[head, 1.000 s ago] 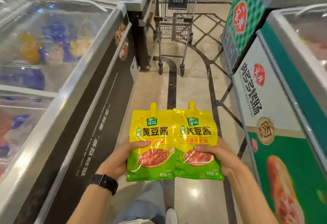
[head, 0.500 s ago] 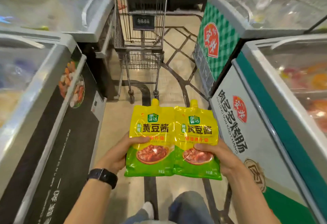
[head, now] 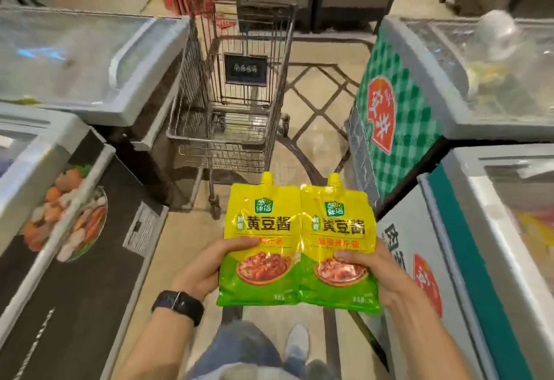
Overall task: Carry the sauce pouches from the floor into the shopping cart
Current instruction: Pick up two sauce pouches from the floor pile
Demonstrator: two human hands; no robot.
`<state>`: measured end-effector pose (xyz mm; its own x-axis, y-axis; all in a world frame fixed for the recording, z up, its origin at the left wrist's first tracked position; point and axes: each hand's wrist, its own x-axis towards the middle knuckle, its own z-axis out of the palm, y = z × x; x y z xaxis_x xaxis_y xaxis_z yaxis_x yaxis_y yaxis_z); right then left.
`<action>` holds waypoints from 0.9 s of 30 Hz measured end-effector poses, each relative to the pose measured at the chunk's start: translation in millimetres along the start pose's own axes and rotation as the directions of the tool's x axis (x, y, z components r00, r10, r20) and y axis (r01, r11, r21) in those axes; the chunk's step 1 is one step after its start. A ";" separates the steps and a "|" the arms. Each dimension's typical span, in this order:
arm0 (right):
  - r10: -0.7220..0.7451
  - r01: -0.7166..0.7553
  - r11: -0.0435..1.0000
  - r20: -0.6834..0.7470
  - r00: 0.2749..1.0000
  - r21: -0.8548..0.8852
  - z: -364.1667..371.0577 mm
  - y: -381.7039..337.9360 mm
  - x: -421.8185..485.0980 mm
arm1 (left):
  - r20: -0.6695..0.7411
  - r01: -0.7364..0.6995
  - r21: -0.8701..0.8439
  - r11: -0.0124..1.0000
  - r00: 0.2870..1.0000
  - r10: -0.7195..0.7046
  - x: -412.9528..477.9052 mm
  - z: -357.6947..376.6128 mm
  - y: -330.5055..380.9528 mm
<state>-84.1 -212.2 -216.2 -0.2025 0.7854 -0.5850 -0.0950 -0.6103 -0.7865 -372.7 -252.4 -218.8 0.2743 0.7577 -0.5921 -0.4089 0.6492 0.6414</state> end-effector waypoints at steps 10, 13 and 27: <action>0.015 -0.015 1.000 0.087 0.996 -0.004 17.4 -145.5 195.8 | -0.141 -0.135 -0.088 0.987 0.982 0.122 173.4 -29.7 136.0; 0.000 0.001 1.000 0.023 1.000 -0.031 21.7 -190.3 256.6 | -0.168 -0.205 -0.041 0.978 0.966 0.196 225.1 -38.2 188.9; -0.068 0.131 0.932 0.191 0.979 -0.337 162.0 -352.2 534.9 | -0.636 -0.473 -0.131 0.871 0.715 0.292 355.1 -115.6 352.6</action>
<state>-316.8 406.0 -220.0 -0.3776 0.7910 -0.4814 0.2133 -0.4316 -0.8765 -520.1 237.9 -259.3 -0.4766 0.6887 -0.5464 -0.6003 0.1990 0.7746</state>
